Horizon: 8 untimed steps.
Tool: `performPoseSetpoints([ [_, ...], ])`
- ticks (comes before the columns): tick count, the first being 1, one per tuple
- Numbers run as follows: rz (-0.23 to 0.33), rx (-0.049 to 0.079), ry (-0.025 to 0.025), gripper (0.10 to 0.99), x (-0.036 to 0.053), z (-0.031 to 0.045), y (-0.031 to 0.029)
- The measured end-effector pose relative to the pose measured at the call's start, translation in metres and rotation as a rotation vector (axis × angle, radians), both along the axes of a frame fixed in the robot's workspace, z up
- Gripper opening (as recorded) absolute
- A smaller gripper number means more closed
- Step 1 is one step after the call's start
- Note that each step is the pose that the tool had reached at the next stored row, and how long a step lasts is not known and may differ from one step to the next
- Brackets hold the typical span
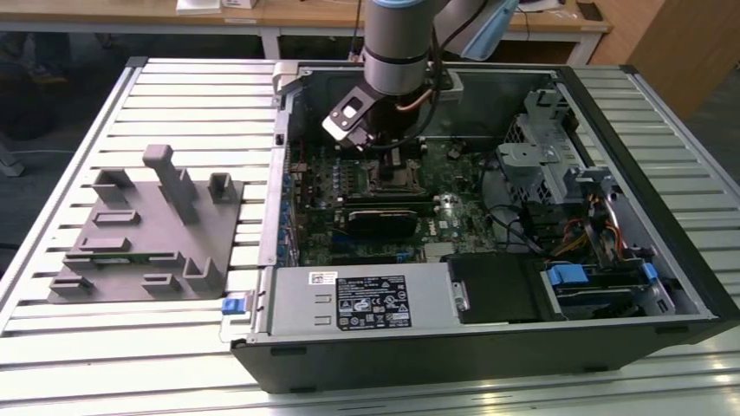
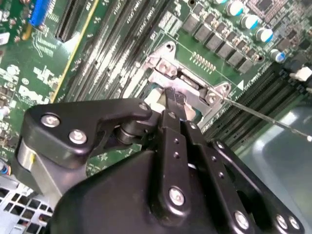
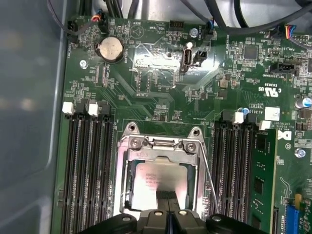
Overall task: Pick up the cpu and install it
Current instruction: 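Close the cpu cover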
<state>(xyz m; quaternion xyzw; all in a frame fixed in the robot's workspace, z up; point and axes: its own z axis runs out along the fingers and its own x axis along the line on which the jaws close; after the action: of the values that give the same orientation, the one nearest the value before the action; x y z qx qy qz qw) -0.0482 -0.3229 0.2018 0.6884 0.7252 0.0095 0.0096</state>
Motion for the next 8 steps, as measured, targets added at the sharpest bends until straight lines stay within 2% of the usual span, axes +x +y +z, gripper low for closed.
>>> performPoseSetpoints([
  [4,0.000,-0.001,0.0006,0.106,-0.0001,0.0060,-0.0001],
  [8,0.000,-0.001,0.0006,0.106,0.0013,0.0063,-0.0001],
])
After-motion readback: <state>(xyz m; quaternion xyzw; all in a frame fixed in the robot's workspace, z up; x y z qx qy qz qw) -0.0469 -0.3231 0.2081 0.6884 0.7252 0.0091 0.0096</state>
